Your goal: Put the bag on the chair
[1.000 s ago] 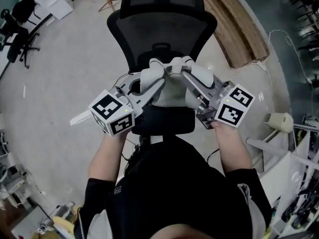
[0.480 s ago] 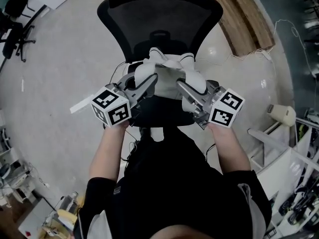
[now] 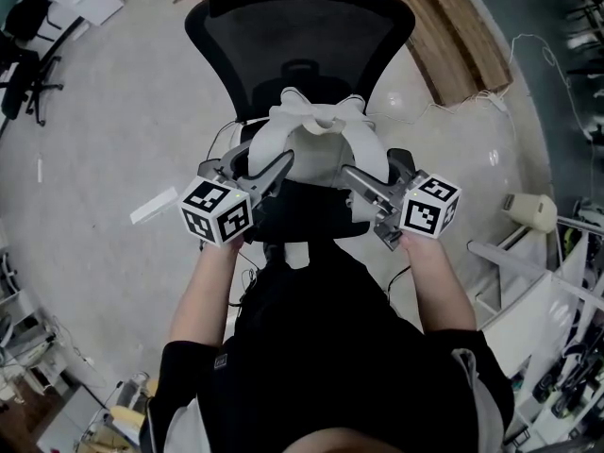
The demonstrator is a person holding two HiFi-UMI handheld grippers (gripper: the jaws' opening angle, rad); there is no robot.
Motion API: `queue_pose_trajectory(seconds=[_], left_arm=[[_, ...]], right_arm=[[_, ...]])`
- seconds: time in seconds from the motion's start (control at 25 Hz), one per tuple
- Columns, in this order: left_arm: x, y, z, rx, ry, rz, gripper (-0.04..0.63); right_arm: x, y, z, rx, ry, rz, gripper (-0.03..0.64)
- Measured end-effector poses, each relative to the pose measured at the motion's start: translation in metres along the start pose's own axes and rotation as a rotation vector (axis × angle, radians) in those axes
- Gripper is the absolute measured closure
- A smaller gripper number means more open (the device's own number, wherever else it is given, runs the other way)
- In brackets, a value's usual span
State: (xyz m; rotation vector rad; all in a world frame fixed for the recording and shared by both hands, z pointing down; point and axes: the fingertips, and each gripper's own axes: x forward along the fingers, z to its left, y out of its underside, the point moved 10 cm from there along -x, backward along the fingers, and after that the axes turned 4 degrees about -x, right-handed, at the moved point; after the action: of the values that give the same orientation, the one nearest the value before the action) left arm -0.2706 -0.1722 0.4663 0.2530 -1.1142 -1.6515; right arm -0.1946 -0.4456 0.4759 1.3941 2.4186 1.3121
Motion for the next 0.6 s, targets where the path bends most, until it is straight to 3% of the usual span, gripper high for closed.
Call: queue_pose_trajectory(seconds=[0.32, 0.48, 0.6], left_arm=[[-0.027, 0.02, 0.001, 0.054, -0.032, 0.065, 0.324], [-0.056, 0.012, 0.004, 0.101, -0.112, 0.009, 0.316], [-0.076, 0.006, 0.007, 0.106, -0.121, -0.022, 0.316]], right_arm=[[-0.01, 0.035, 0.008, 0.012, 0.139, 0.074, 0.36], [-0.028, 0.044, 0.008, 0.022, 0.23, 0.044, 0.356], [-0.043, 0.041, 0.014, 0.013, 0.273, -0.023, 0.356]])
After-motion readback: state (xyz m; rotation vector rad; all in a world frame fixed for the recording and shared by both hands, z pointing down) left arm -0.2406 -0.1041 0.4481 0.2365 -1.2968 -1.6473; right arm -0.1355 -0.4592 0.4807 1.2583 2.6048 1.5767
